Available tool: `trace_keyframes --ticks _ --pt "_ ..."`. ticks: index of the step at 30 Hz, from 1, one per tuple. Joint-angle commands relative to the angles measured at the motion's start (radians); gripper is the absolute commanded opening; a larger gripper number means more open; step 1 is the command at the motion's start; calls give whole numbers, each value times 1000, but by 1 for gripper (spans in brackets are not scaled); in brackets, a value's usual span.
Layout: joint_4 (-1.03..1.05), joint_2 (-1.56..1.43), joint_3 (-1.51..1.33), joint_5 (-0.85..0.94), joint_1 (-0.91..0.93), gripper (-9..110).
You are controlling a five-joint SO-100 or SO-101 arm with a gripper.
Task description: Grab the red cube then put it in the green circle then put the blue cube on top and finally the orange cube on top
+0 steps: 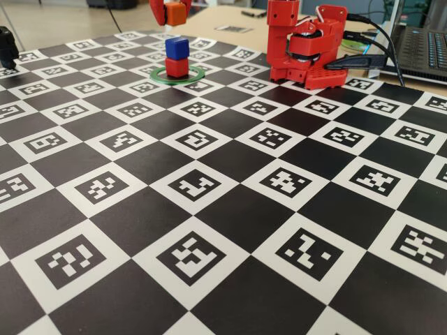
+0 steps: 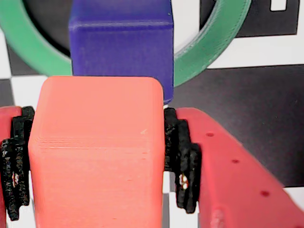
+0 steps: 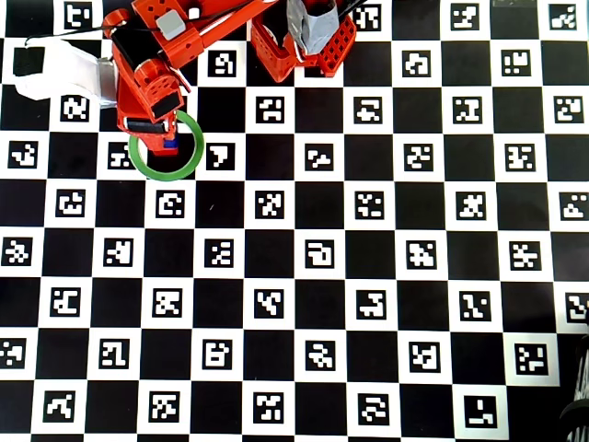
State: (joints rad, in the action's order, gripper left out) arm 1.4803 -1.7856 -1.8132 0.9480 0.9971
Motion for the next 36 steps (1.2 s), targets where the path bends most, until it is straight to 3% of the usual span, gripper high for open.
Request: trace_keyframes --ticks 1,36 --pt "-15 -80 -2 14 2 10" --pt "-133 -124 -124 6 17 10"
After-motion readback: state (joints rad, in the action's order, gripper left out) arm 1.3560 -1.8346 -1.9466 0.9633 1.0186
